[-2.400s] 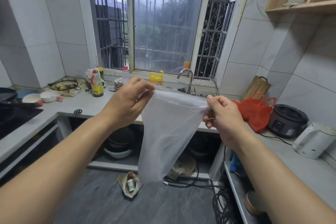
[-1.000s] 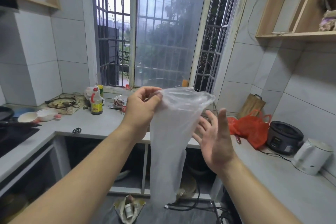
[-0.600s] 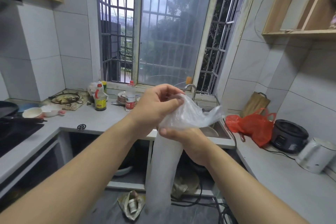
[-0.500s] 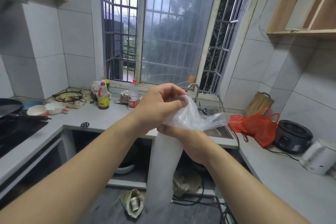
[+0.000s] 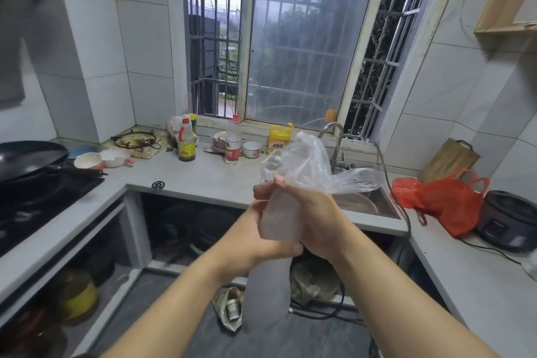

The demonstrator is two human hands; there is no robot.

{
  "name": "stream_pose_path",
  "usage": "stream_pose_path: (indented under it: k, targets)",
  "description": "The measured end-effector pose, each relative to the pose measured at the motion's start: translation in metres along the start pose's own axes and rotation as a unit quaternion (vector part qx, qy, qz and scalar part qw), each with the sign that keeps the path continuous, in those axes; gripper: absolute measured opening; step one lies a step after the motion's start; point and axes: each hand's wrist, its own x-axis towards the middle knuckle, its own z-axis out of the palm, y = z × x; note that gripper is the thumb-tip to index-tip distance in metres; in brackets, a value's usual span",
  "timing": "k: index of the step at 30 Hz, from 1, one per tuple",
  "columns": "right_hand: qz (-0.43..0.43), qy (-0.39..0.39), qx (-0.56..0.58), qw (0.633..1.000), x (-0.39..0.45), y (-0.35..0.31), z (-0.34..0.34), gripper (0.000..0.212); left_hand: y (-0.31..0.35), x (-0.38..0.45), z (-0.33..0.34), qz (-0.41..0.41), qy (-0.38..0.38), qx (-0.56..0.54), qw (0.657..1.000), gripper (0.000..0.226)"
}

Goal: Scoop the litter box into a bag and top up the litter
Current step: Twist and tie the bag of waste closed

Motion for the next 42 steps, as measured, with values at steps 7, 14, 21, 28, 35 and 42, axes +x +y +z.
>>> stream_pose_path:
  k: [7,14,21,28,35,42]
  targets:
    - [-0.008,-0.029,0.034,0.999,0.024,-0.011,-0.029,0.025,-0.021,0.028,0.018,-0.043,0.035,-0.028,0.998,0.008]
    - [-0.062,-0.059,0.094,0.992,0.053,-0.023,-0.048,0.026,-0.045,0.052,0.025,-0.077,0.068,0.014,0.995,0.016]
    - [-0.033,-0.037,0.108,0.993,0.088,-0.027,-0.056,0.014,-0.058,0.064,0.022,-0.064,0.099,0.028,0.993,0.035]
    - [-0.009,-0.039,0.106,0.994,0.118,-0.032,-0.052,0.028,-0.067,0.068,0.014,-0.05,0.128,-0.018,0.99,0.03]
    - [0.059,-0.066,0.134,0.987,0.142,-0.019,-0.037,0.055,-0.089,0.064,0.004,-0.081,0.213,0.027,0.973,0.031]
    - [0.057,-0.118,0.097,0.987,0.152,-0.009,-0.018,0.051,-0.105,0.047,-0.012,-0.135,0.298,0.049,0.944,0.042]
